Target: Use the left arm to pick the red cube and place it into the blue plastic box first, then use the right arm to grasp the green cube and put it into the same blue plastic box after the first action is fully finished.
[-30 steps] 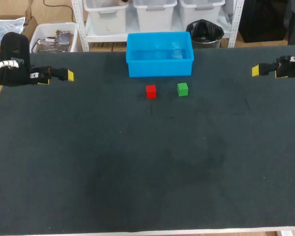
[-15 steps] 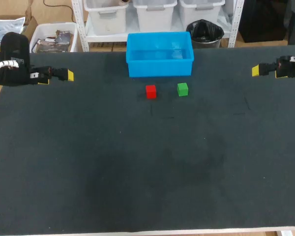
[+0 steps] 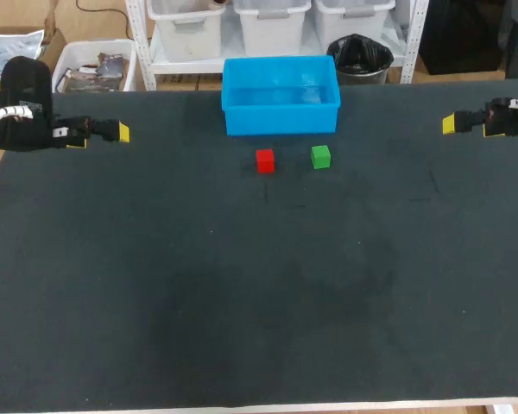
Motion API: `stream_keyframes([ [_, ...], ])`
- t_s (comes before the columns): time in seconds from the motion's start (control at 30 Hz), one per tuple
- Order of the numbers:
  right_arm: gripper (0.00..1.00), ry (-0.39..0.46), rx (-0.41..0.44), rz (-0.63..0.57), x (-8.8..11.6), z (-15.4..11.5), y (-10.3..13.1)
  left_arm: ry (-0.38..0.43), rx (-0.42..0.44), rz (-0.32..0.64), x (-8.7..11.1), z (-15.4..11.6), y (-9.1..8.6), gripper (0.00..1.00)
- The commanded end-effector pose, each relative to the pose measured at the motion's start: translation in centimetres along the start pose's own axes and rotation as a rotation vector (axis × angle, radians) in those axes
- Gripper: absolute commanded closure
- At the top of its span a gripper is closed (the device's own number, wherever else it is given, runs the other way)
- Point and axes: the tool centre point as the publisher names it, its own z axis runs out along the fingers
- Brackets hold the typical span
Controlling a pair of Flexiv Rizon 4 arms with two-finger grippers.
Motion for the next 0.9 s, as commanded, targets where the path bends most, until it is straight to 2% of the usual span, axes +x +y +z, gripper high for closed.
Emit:
stream_keyframes([
  [0.03, 0.00, 0.000, 0.000, 0.000, 0.0, 0.0, 0.0, 0.000, 0.000, 0.000, 0.0, 0.0, 0.0, 0.00],
  [0.5, 0.00, 0.000, 0.000, 0.000, 0.0, 0.0, 0.0, 0.000, 0.000, 0.000, 0.0, 0.0, 0.0, 0.00],
  [0.63, 0.00, 0.000, 0.000, 0.000, 0.0, 0.0, 0.0, 0.006, -0.004, -0.023, 0.5, 0.9, -0.9, 0.00],
  [0.7, 0.00, 0.000, 0.000, 0.000, 0.0, 0.0, 0.0, 0.021, -0.038, -0.036, 0.6, 1.6, -1.2, 0.00],
  [0.9, 0.00, 0.000, 0.000, 0.000, 0.0, 0.0, 0.0, 0.020, -0.077, -0.100, 0.1, 2.4, -2.8, 0.00],
])
